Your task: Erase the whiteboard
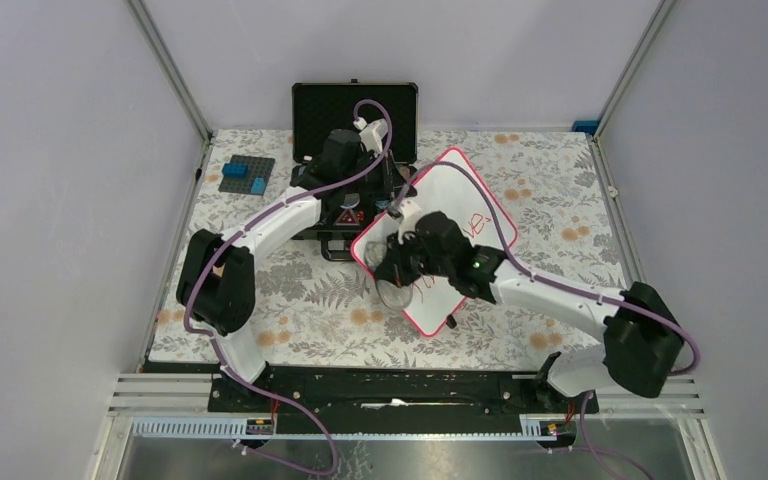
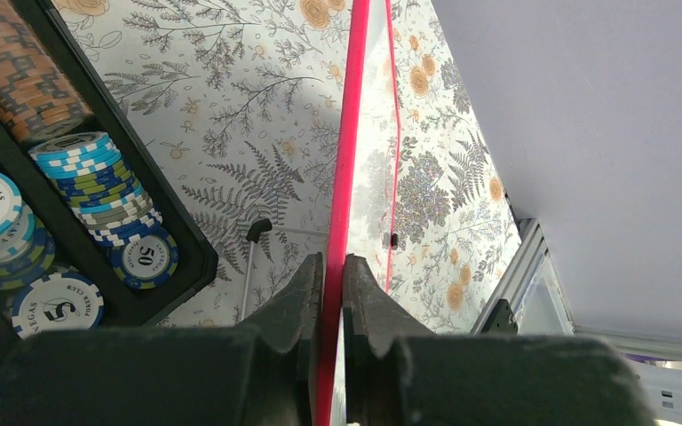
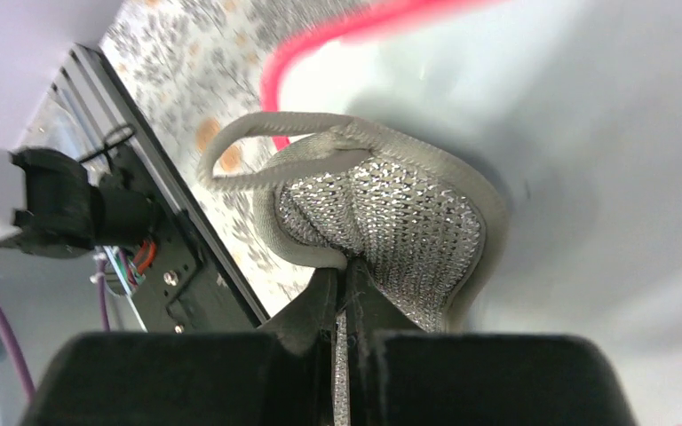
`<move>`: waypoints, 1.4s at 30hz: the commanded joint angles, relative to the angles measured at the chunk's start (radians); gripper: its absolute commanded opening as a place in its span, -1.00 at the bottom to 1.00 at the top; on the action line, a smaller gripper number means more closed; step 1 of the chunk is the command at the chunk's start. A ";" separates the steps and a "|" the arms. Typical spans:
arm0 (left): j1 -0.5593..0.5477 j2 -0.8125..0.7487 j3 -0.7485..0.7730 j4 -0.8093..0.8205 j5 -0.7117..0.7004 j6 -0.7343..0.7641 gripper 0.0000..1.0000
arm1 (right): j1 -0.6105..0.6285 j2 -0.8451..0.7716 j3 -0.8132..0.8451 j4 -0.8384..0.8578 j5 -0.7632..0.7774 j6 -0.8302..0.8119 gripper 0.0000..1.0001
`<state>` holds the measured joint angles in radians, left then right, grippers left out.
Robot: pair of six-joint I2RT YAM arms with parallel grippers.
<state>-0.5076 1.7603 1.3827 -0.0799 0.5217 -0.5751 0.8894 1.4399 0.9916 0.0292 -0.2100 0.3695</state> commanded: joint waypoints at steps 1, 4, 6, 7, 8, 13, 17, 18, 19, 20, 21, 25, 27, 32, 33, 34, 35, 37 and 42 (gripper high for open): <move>-0.018 -0.046 -0.011 -0.059 0.001 -0.020 -1.00 | -0.001 -0.059 -0.199 -0.096 0.124 0.037 -1.00; -0.019 -0.051 -0.012 -0.059 -0.001 -0.020 -1.00 | -0.001 -0.118 -0.253 -0.103 0.143 0.058 -1.00; -0.018 -0.051 -0.012 -0.059 0.001 -0.021 -1.00 | -0.001 -0.131 -0.245 -0.104 0.142 0.058 -1.00; -0.019 -0.050 -0.013 -0.058 0.001 -0.022 -1.00 | -0.001 -0.126 -0.226 -0.104 0.137 0.053 -1.00; -0.018 -0.049 -0.013 -0.058 0.003 -0.023 -1.00 | -0.001 -0.112 -0.196 -0.104 0.130 0.042 -1.00; -0.019 -0.048 -0.014 -0.059 -0.005 -0.019 -1.00 | 0.000 -0.005 0.028 -0.109 0.098 -0.024 -1.00; -0.018 -0.051 -0.013 -0.059 -0.004 -0.016 -1.00 | 0.000 0.090 0.202 -0.100 0.064 -0.051 -1.00; -0.018 -0.052 -0.013 -0.059 -0.004 -0.017 -1.00 | 0.000 0.104 0.234 -0.101 0.075 -0.054 -1.00; -0.019 -0.052 -0.012 -0.060 -0.005 -0.017 -1.00 | 0.000 0.116 0.260 -0.101 0.093 -0.056 -1.00; -0.018 -0.054 -0.013 -0.059 -0.004 -0.016 -1.00 | -0.002 0.125 0.280 -0.106 0.113 -0.059 -1.00; -0.018 -0.054 -0.013 -0.060 -0.005 -0.016 -1.00 | -0.003 0.132 0.293 -0.112 0.126 -0.061 -1.00; -0.018 -0.051 -0.012 -0.060 -0.004 -0.015 -1.00 | -0.017 0.125 0.248 -0.110 0.155 -0.037 -1.00; -0.018 -0.051 -0.013 -0.061 -0.004 -0.017 -1.00 | -0.021 0.100 0.167 -0.102 0.170 -0.022 -1.00; -0.018 -0.047 -0.011 -0.061 -0.003 -0.020 -1.00 | -0.021 -0.008 -0.076 -0.065 0.192 0.074 -1.00; -0.018 -0.047 -0.013 -0.061 -0.003 -0.019 -1.00 | -0.022 -0.037 -0.133 -0.062 0.219 0.106 -1.00; -0.018 -0.047 -0.012 -0.060 -0.003 -0.021 -1.00 | -0.027 -0.071 -0.190 -0.057 0.255 0.148 -1.00; -0.018 -0.047 -0.012 -0.060 -0.002 -0.022 -1.00 | -0.035 -0.101 -0.255 -0.052 0.279 0.190 -1.00; -0.018 -0.046 -0.012 -0.061 -0.001 -0.023 -1.00 | -0.067 -0.176 -0.374 -0.044 0.302 0.279 -1.00; -0.018 -0.042 -0.014 -0.057 0.006 -0.027 -1.00 | -0.106 -0.294 -0.576 0.002 0.266 0.388 -1.00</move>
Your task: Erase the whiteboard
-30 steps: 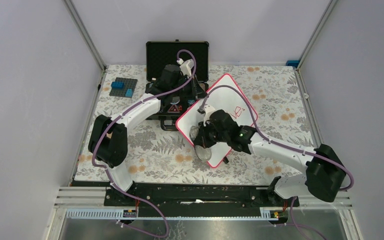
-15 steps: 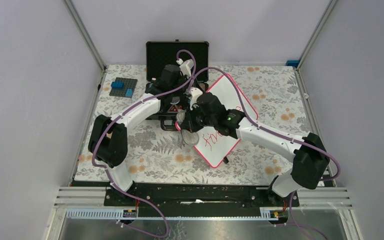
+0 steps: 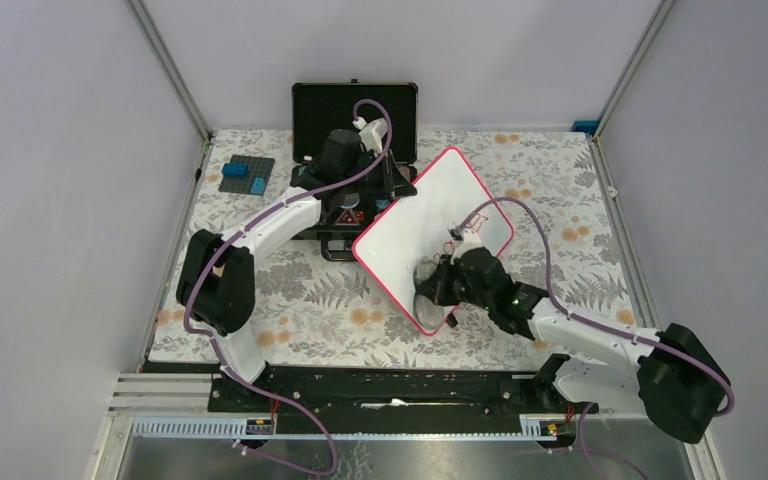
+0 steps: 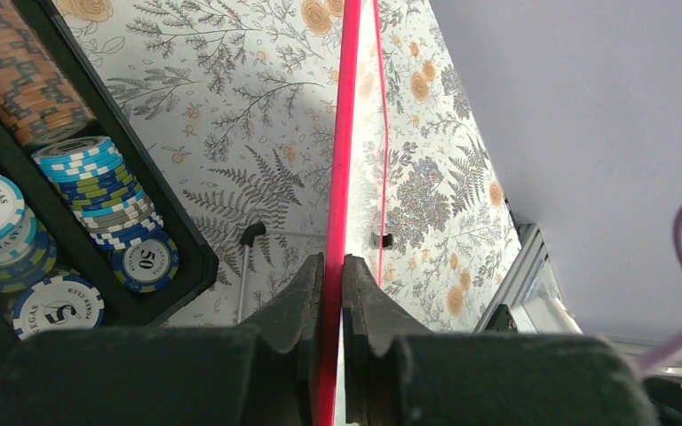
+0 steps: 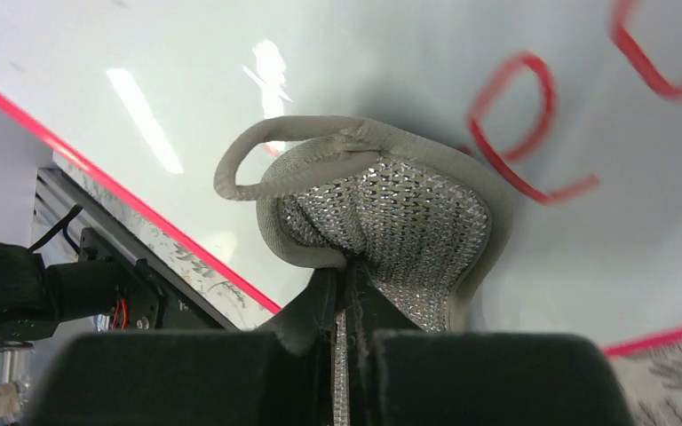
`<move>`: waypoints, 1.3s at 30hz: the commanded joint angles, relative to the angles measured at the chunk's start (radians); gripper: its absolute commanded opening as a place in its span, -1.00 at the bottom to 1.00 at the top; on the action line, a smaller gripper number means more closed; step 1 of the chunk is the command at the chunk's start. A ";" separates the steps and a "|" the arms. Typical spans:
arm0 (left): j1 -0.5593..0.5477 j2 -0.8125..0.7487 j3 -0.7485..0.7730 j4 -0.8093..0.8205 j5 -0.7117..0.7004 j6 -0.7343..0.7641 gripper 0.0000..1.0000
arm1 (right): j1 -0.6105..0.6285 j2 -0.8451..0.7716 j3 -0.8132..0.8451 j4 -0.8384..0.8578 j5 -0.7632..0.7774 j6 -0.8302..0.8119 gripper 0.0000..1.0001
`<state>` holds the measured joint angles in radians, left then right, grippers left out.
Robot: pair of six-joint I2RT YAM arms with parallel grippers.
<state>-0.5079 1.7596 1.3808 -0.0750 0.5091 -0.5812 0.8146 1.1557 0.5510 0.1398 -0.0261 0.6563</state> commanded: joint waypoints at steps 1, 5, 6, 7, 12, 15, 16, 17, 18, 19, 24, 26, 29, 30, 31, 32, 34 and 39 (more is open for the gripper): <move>-0.018 -0.041 -0.012 -0.060 0.021 -0.023 -1.00 | -0.032 -0.017 -0.135 -0.107 0.075 0.096 -1.00; -0.018 -0.040 -0.018 -0.054 0.019 -0.029 -1.00 | -0.032 0.006 -0.028 -0.133 0.069 0.027 -1.00; -0.018 -0.040 -0.019 -0.054 0.016 -0.027 -1.00 | -0.032 0.019 0.016 -0.134 0.062 0.010 -1.00; -0.018 -0.040 -0.020 -0.053 0.013 -0.027 -1.00 | -0.031 0.039 0.060 -0.133 0.052 -0.009 -1.00; -0.018 -0.040 -0.021 -0.054 0.010 -0.028 -1.00 | -0.029 0.130 0.315 -0.086 -0.007 -0.094 -1.00; -0.018 -0.037 -0.020 -0.053 0.009 -0.028 -1.00 | -0.029 0.193 0.433 -0.084 0.011 -0.134 -1.00; -0.018 -0.036 -0.021 -0.054 0.009 -0.026 -1.00 | -0.031 0.212 0.463 -0.085 0.016 -0.142 -1.00; -0.018 -0.035 -0.022 -0.054 0.007 -0.025 -1.00 | -0.032 0.233 0.481 -0.082 0.020 -0.144 -1.00; -0.018 -0.035 -0.021 -0.054 0.006 -0.024 -1.00 | -0.032 0.251 0.494 -0.080 0.019 -0.147 -1.00; -0.018 -0.036 -0.020 -0.056 0.004 -0.022 -1.00 | -0.035 0.274 0.500 -0.079 0.016 -0.145 -1.00; -0.018 -0.044 -0.018 -0.061 -0.003 -0.017 -1.00 | -0.048 0.266 0.387 -0.080 0.000 -0.100 -1.00; -0.018 -0.045 -0.017 -0.063 -0.005 -0.015 -1.00 | -0.051 0.217 0.284 -0.079 0.012 -0.074 -1.00; -0.018 -0.039 -0.016 -0.061 0.008 -0.023 -1.00 | -0.060 0.124 0.099 -0.081 0.021 -0.024 -1.00; -0.018 -0.037 -0.017 -0.059 0.012 -0.026 -1.00 | -0.063 0.090 0.045 -0.083 0.021 -0.004 -1.00; -0.018 -0.036 -0.017 -0.057 0.015 -0.027 -1.00 | -0.066 0.057 -0.011 -0.090 0.021 0.015 -1.00; -0.018 -0.035 -0.018 -0.057 0.016 -0.027 -1.00 | -0.067 0.033 -0.053 -0.099 0.021 0.033 -1.00; -0.018 -0.037 -0.018 -0.055 0.014 -0.027 -1.00 | -0.068 -0.006 -0.122 -0.116 0.044 0.058 -1.00; -0.018 -0.037 -0.020 -0.055 0.007 -0.025 -1.00 | -0.068 -0.030 -0.086 -0.133 0.029 0.041 -1.00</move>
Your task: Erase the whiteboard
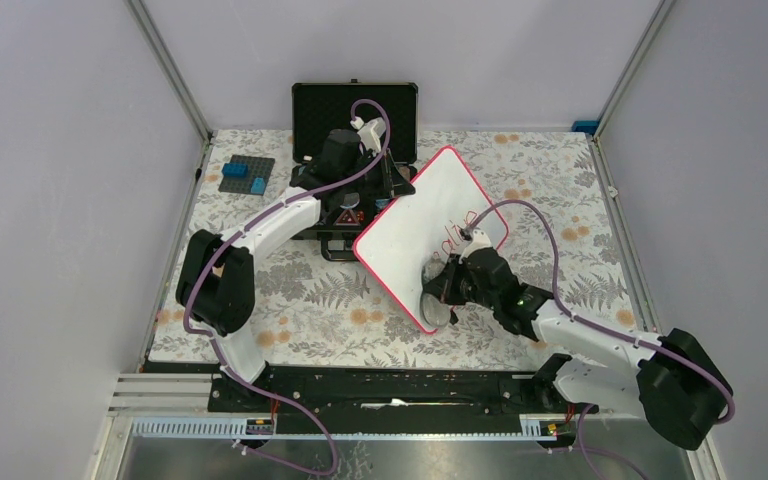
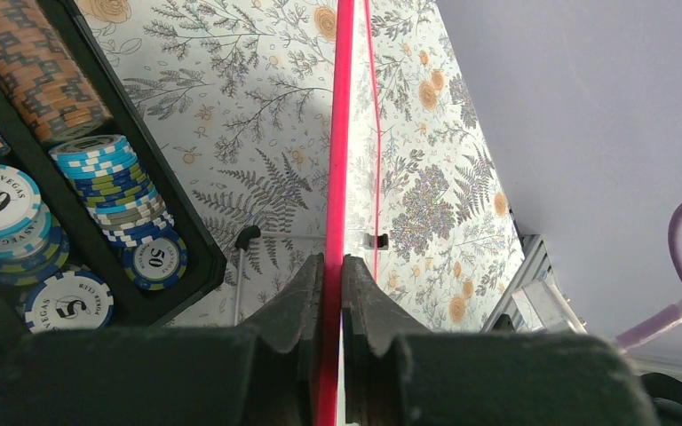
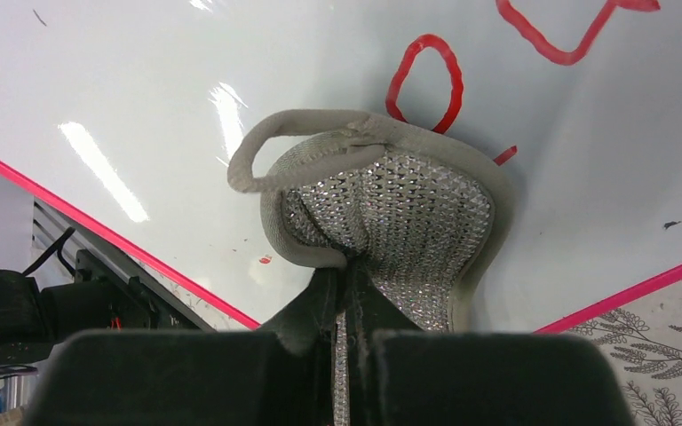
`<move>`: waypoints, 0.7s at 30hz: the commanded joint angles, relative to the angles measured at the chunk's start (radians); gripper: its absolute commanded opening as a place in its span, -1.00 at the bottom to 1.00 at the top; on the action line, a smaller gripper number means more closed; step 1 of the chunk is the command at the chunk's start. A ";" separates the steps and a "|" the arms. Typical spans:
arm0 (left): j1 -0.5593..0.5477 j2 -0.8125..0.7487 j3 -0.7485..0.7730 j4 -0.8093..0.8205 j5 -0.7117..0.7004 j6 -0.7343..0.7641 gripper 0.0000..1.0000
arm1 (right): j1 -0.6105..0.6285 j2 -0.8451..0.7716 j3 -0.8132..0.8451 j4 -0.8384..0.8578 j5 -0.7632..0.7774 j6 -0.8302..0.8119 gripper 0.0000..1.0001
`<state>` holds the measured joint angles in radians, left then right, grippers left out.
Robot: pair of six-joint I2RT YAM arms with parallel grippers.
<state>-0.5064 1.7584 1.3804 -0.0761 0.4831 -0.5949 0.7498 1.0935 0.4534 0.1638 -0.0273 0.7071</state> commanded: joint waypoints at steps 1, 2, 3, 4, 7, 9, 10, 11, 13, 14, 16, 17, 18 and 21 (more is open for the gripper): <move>-0.020 -0.034 -0.021 -0.054 0.033 -0.011 -1.00 | -0.004 0.041 0.053 -0.158 0.030 -0.026 -1.00; -0.020 -0.031 -0.021 -0.054 0.032 -0.011 -1.00 | -0.003 0.053 0.101 -0.158 0.030 -0.042 -1.00; -0.020 -0.030 -0.021 -0.054 0.032 -0.011 -1.00 | -0.002 0.070 0.157 -0.158 0.030 -0.057 -1.00; -0.020 -0.028 -0.021 -0.054 0.030 -0.011 -1.00 | -0.001 0.092 0.211 -0.158 0.002 -0.071 -1.00; -0.020 -0.026 -0.023 -0.054 0.026 -0.011 -1.00 | 0.018 0.180 0.376 -0.147 -0.038 -0.102 -1.00; -0.020 -0.027 -0.023 -0.055 0.022 -0.007 -1.00 | 0.041 0.226 0.453 -0.128 -0.049 -0.124 -1.00; -0.020 -0.026 -0.022 -0.056 0.019 -0.004 -1.00 | 0.051 0.250 0.484 -0.126 -0.053 -0.133 -1.00; -0.021 -0.026 -0.022 -0.058 0.015 -0.003 -1.00 | 0.057 0.267 0.502 -0.126 -0.060 -0.138 -1.00; -0.020 -0.024 -0.021 -0.062 0.011 0.001 -1.00 | 0.065 0.289 0.508 -0.126 -0.075 -0.138 -1.00; -0.020 -0.022 -0.020 -0.064 0.010 0.003 -1.00 | 0.068 0.291 0.494 -0.124 -0.080 -0.132 -1.00; -0.020 -0.020 -0.017 -0.066 0.010 0.003 -1.00 | 0.068 0.276 0.430 -0.108 -0.096 -0.108 -1.00; -0.020 -0.020 -0.018 -0.066 0.013 0.002 -1.00 | 0.068 0.260 0.381 -0.099 -0.098 -0.089 -1.00; -0.020 -0.020 -0.018 -0.066 0.015 0.002 -1.00 | 0.068 0.238 0.325 -0.089 -0.098 -0.072 -1.00; -0.020 -0.022 -0.017 -0.065 0.017 0.002 -1.00 | 0.069 0.153 0.138 -0.081 -0.068 -0.009 -1.00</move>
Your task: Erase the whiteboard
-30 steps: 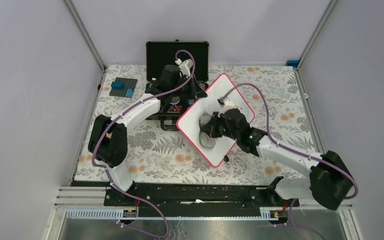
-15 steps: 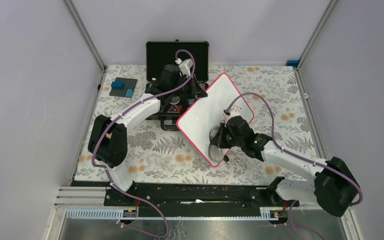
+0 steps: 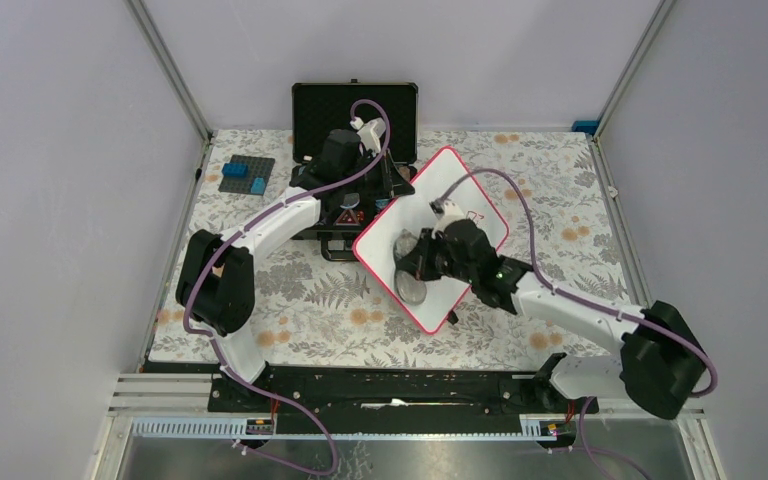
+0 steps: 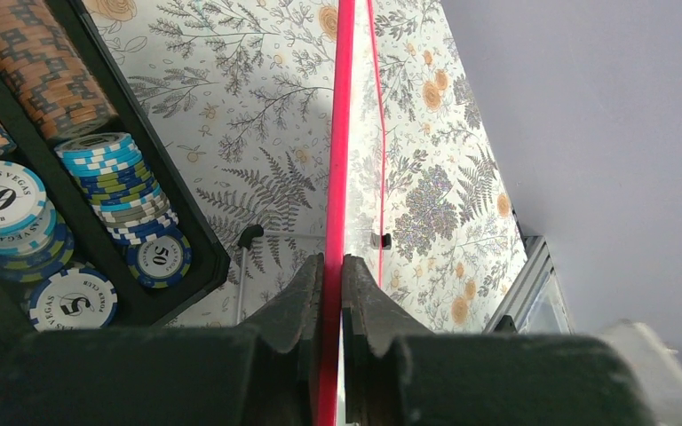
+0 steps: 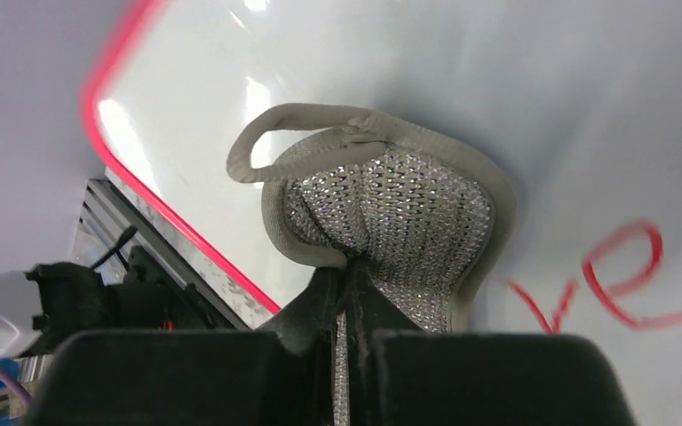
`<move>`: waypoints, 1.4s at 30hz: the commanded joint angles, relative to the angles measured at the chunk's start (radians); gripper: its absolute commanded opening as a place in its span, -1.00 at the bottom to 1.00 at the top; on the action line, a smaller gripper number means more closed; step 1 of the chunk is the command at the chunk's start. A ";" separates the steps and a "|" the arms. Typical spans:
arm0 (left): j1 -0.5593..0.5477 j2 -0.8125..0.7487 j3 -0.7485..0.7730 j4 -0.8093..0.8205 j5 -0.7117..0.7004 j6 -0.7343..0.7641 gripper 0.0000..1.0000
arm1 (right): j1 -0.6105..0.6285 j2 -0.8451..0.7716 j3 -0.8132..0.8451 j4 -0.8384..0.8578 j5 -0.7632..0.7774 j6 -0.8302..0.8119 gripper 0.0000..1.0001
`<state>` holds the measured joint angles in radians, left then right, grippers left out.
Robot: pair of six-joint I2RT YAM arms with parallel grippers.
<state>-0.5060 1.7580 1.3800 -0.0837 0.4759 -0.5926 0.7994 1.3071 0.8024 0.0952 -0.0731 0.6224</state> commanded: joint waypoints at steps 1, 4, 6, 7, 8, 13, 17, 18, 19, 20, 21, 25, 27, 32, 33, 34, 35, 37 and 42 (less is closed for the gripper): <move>-0.020 -0.022 -0.016 -0.056 0.023 -0.001 -1.00 | 0.017 -0.097 -0.274 -0.014 -0.005 0.098 -1.00; -0.020 -0.019 -0.015 -0.057 0.030 -0.004 -1.00 | 0.004 -0.195 -0.451 -0.034 0.044 0.146 -1.00; -0.020 -0.016 -0.016 -0.054 0.035 -0.007 -1.00 | -0.005 -0.237 -0.497 -0.059 0.055 0.158 -1.00; -0.020 -0.015 -0.017 -0.054 0.035 -0.009 -1.00 | -0.007 -0.249 -0.499 -0.074 0.060 0.155 -1.00; -0.021 -0.015 -0.017 -0.054 0.035 -0.008 -1.00 | -0.008 -0.255 -0.491 -0.086 0.064 0.146 -1.00; -0.020 -0.020 -0.021 -0.052 0.032 -0.009 -1.00 | -0.005 -0.184 -0.306 -0.169 0.043 0.061 -1.00; -0.022 -0.026 -0.021 -0.051 0.028 -0.008 -1.00 | 0.050 -0.106 -0.134 -0.131 -0.005 0.045 -1.00; -0.022 -0.027 -0.022 -0.051 0.025 -0.009 -1.00 | 0.068 -0.086 -0.082 -0.132 -0.005 0.035 -1.00; -0.022 -0.029 -0.022 -0.051 0.021 -0.007 -1.00 | 0.084 -0.069 -0.031 -0.139 0.001 0.022 -1.00; -0.023 -0.028 -0.024 -0.051 0.021 -0.006 -1.00 | 0.094 -0.055 0.014 -0.139 0.003 0.013 -1.00; -0.023 -0.027 -0.024 -0.051 0.020 -0.007 -1.00 | 0.097 -0.049 0.044 -0.126 -0.001 0.005 -1.00; -0.025 -0.022 -0.023 -0.051 0.021 -0.007 -1.00 | 0.095 -0.040 0.102 -0.048 0.007 -0.027 -1.00; -0.026 -0.023 -0.023 -0.051 0.019 -0.006 -1.00 | 0.089 -0.024 0.121 -0.062 0.026 -0.062 -1.00; -0.026 -0.029 -0.022 -0.055 0.013 -0.001 -1.00 | 0.030 -0.032 0.029 -0.081 0.028 -0.012 -1.00; -0.026 -0.031 -0.022 -0.057 0.011 0.000 -1.00 | 0.017 -0.050 -0.014 -0.081 0.027 0.011 -1.00; -0.026 -0.032 -0.020 -0.057 0.010 0.002 -1.00 | 0.005 -0.070 -0.060 -0.080 0.027 0.028 -1.00; -0.026 -0.033 -0.020 -0.058 0.011 0.001 -1.00 | -0.007 -0.093 -0.110 -0.081 0.027 0.044 -1.00; -0.026 -0.034 -0.019 -0.056 0.021 -0.004 -1.00 | -0.036 -0.135 -0.208 -0.088 0.024 0.068 -1.00; -0.026 -0.032 -0.018 -0.051 0.039 -0.012 -1.00 | -0.110 -0.206 -0.332 -0.173 0.010 0.072 -1.00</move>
<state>-0.5095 1.7557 1.3800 -0.0803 0.4820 -0.5953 0.7330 1.1217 0.5327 0.0334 -0.0742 0.6842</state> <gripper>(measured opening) 0.090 0.025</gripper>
